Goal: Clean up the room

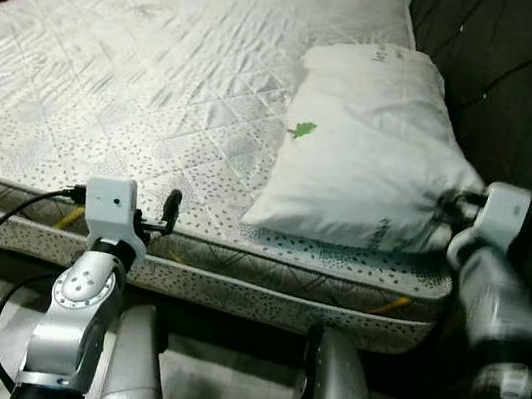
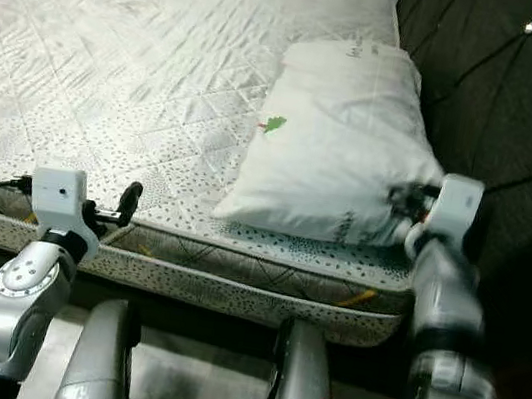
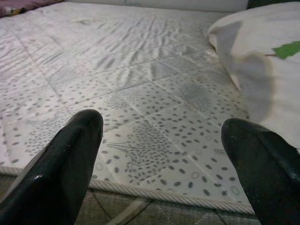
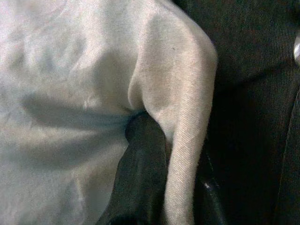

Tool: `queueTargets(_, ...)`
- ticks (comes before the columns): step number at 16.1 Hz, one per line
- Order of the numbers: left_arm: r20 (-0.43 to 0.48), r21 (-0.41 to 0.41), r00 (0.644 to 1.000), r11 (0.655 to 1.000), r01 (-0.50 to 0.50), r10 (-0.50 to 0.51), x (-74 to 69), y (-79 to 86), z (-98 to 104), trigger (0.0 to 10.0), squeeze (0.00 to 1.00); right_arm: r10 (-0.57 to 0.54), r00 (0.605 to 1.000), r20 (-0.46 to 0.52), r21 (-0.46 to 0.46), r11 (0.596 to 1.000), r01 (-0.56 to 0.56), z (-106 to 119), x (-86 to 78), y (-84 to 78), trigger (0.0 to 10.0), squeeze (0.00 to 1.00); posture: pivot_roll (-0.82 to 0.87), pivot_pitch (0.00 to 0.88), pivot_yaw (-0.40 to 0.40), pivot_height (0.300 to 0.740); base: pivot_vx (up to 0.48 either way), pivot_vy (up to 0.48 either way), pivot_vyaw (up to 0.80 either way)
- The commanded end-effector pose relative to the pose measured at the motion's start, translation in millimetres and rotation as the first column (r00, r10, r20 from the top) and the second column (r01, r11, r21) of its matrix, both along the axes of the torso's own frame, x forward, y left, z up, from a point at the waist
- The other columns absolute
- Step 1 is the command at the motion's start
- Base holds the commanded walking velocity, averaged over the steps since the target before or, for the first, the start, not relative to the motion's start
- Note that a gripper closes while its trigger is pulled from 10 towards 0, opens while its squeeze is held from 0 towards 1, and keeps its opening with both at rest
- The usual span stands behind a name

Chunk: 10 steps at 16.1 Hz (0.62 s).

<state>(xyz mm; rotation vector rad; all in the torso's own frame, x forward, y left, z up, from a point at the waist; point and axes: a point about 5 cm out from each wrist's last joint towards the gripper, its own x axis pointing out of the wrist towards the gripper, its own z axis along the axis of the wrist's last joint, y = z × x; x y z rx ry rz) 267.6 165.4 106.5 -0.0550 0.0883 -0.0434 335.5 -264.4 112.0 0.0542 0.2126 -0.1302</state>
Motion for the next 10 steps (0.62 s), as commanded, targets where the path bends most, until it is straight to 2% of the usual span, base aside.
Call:
queueTargets(1, -0.008, 0.011, 1.000, 1.000, 0.016, -0.016, -0.4, -2.1, -1.1, 10.0, 0.00, 0.064, 0.998, 0.005, 0.023, 0.998, -0.064, -3.4, -8.7, 21.0, 0.0, 0.00, 0.05, 0.000, 0.029, 0.499, 0.000, 0.000, 0.00)
queueTargets(2, -0.007, 0.014, 1.000, 1.000, 0.022, -0.022, 0.8, -3.5, -1.2, 10.0, 0.00, 0.095, 0.995, 0.020, 0.045, 0.994, -0.095, -8.5, -24.2, 39.8, 0.0, 0.00, 0.04, 0.000, 0.030, 0.499, 0.000, 0.000, 0.00)
queueTargets(3, -0.005, 0.015, 1.000, 1.000, 0.023, -0.023, 1.5, -4.0, -1.0, 10.0, 0.00, 0.108, 0.994, 0.033, 0.047, 0.993, -0.109, -8.2, -29.4, 47.4, 0.0, 0.00, 0.04, 0.000, 0.030, 0.499, 0.000, 0.000, 0.00)
queueTargets(4, 0.007, 0.011, 1.000, 1.000, 0.029, -0.029, 4.4, -5.4, 1.0, 10.0, 0.00, 0.163, 0.984, 0.077, 0.082, 0.982, -0.169, -4.5, -43.3, 76.6, 0.0, 0.00, 0.04, 0.000, 0.030, 0.499, 0.000, 0.000, 0.00)
queueTargets(5, 0.013, 0.009, 0.999, 0.999, 0.032, -0.032, 5.8, -6.3, 2.4, 10.0, 0.00, 0.198, 0.975, 0.100, 0.101, 0.973, -0.208, -1.9, -48.7, 91.8, 0.0, 0.00, 0.04, 0.000, 0.030, 0.499, 0.000, 0.000, 0.00)
queueTargets(6, 0.015, 0.011, 0.999, 1.000, 0.029, -0.029, 6.8, -6.3, 2.9, 10.0, 0.00, 0.263, 0.958, 0.111, 0.151, 0.949, -0.278, -0.5, -56.3, 115.2, 0.0, 0.00, 0.04, 0.000, 0.026, 0.499, 0.000, 0.000, 0.00)
queueTargets(7, 0.015, 0.011, 1.000, 1.000, 0.027, -0.027, 6.6, -5.6, 2.9, 10.0, 0.00, 0.272, 0.958, 0.095, 0.167, 0.944, -0.285, -2.1, -60.3, 119.0, 0.0, 0.00, 0.04, 0.000, 0.026, 0.499, 0.000, 0.000, 0.00)
queueTargets(8, 0.015, 0.013, 1.000, 1.000, 0.024, -0.024, 6.1, -4.3, 2.7, 10.0, 0.00, 0.258, 0.963, 0.076, 0.185, 0.946, -0.268, -3.9, -60.6, 115.0, 0.0, 0.00, 0.05, 0.000, 0.023, 0.499, 0.000, 0.000, 0.00)
queueTargets(10, 0.012, 0.017, 1.000, 1.000, 0.016, -0.016, 5.1, -1.7, 1.7, 10.0, 0.00, 0.222, 0.974, 0.051, 0.161, 0.960, -0.227, -2.2, -53.8, 99.5, 0.0, 0.00, 0.05, 0.000, 0.021, 0.499, 0.000, 0.000, 0.00)
